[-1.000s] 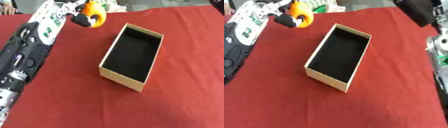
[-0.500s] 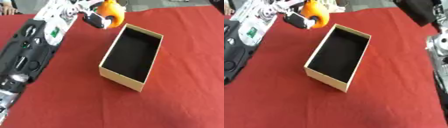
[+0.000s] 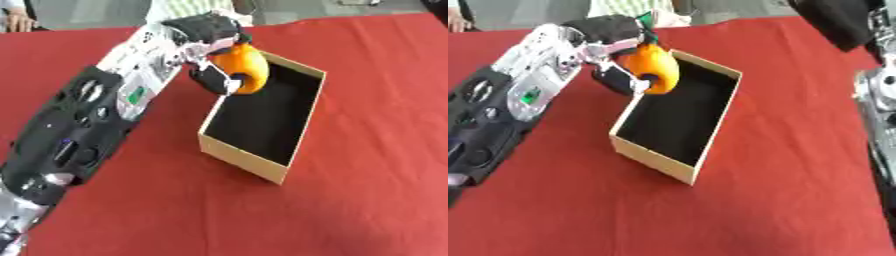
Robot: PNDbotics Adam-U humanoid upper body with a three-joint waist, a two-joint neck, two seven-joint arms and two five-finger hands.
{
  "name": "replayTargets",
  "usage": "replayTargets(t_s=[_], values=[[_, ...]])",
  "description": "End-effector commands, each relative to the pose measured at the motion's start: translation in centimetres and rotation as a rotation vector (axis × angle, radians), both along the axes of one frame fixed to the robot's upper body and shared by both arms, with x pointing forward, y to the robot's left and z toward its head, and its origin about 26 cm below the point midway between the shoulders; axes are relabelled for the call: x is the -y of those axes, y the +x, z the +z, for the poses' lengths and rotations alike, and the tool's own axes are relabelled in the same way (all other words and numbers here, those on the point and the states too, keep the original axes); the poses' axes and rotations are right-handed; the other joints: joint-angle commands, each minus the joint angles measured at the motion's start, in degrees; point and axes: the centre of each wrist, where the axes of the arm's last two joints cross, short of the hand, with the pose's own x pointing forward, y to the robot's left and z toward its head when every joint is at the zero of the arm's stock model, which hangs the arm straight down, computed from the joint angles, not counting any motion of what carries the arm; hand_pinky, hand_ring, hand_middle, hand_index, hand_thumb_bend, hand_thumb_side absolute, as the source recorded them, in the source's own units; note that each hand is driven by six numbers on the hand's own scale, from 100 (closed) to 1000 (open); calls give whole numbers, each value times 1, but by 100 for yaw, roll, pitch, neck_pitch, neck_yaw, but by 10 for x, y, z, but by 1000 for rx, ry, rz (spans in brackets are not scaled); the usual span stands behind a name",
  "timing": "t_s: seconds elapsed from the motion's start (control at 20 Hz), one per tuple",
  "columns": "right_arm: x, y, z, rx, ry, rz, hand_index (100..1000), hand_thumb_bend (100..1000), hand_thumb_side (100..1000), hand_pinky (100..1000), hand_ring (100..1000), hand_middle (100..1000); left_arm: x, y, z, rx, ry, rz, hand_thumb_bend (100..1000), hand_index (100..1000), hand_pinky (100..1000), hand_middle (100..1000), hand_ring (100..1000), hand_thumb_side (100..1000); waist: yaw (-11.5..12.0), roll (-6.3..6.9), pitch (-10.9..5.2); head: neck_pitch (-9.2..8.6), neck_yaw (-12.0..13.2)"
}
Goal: Pick up objects on the table and place them in the box.
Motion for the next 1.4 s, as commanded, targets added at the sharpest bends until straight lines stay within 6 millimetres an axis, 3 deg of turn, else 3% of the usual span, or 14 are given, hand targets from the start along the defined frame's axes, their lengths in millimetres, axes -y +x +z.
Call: replayTargets(t_s=[0.05,0.4,1.0,1.2,1.4], values=[[2,-5,7,38,0,-1,910,100,732,928,805,766,6,0,0,11,16,-16,100,739,406,631,619,284,2,-20,-148,37,-8],[2,-5,5,30,5,1,911,100,735,929,804,765,21,0,-17,28,97,-52,100,732,439,650,648,261,-2,-21,-136,47,11],[4,-4,2,18,11,1,912,100,736,929,803,763,29,-23,23,262,126,-91,100,720,453,663,666,262,13,-7,-159,8,12],[4,-4,1,14,13,4,913,100,736,929,803,762,40,-29,24,256,132,-128,100,724,450,661,661,257,11,-12,-159,10,12],[3,-4,1,17,16,9,913,100,735,929,803,763,51,-25,8,167,129,-146,100,732,447,658,654,247,-23,-17,-150,7,7]])
